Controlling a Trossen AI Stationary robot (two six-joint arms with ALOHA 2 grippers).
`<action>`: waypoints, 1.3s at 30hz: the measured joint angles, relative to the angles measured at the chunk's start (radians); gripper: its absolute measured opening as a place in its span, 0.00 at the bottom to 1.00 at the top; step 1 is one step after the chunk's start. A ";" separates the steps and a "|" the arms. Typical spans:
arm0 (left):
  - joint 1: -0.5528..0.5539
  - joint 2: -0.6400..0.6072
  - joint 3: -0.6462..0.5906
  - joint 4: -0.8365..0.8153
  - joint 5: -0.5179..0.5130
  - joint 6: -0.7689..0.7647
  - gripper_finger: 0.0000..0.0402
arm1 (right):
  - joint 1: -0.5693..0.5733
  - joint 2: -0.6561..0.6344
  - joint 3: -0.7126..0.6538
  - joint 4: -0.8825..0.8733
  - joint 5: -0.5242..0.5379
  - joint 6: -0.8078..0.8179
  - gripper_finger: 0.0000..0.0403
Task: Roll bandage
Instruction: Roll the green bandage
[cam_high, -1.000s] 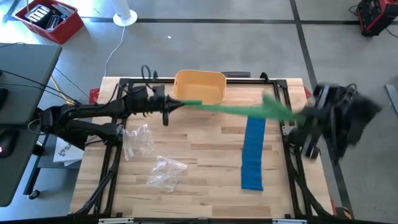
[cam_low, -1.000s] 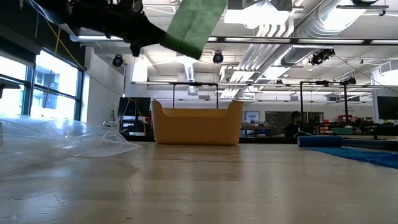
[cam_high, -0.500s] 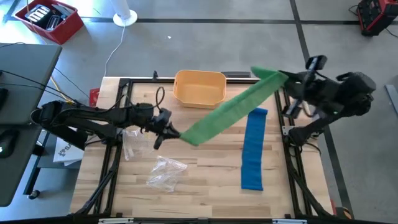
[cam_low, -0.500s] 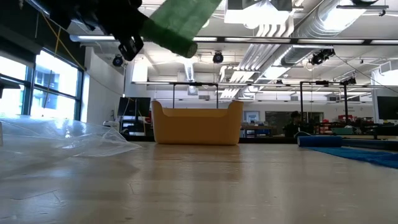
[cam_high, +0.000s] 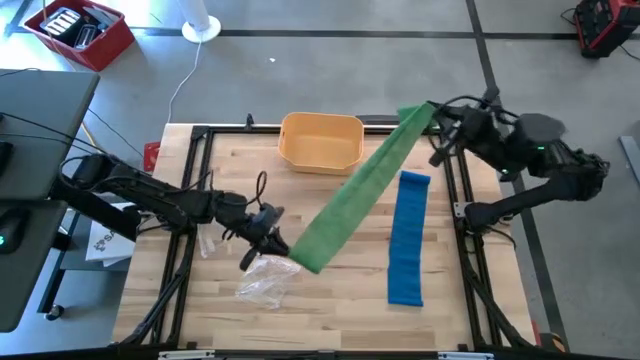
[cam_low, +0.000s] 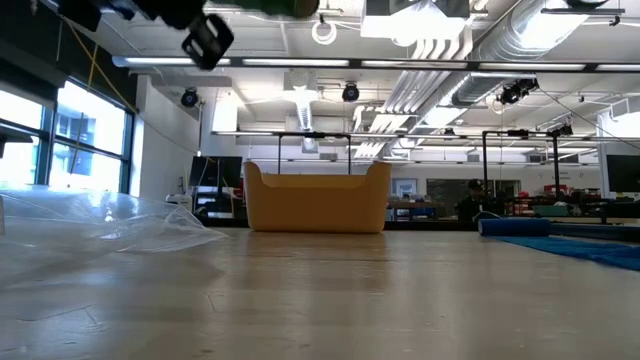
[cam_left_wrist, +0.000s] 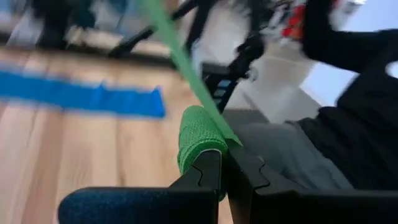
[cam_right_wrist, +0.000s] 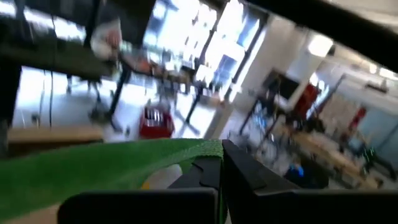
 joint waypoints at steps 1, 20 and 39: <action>-0.016 0.001 0.000 0.040 0.000 0.037 0.00 | -0.016 0.003 0.000 -0.064 -0.012 0.037 0.00; -0.144 0.000 0.000 0.799 0.058 0.487 0.00 | -0.121 0.065 -0.656 0.400 -0.496 0.256 0.00; 0.000 0.000 0.000 1.001 -0.673 1.084 0.00 | 0.175 0.489 -0.916 1.216 -0.837 0.650 0.00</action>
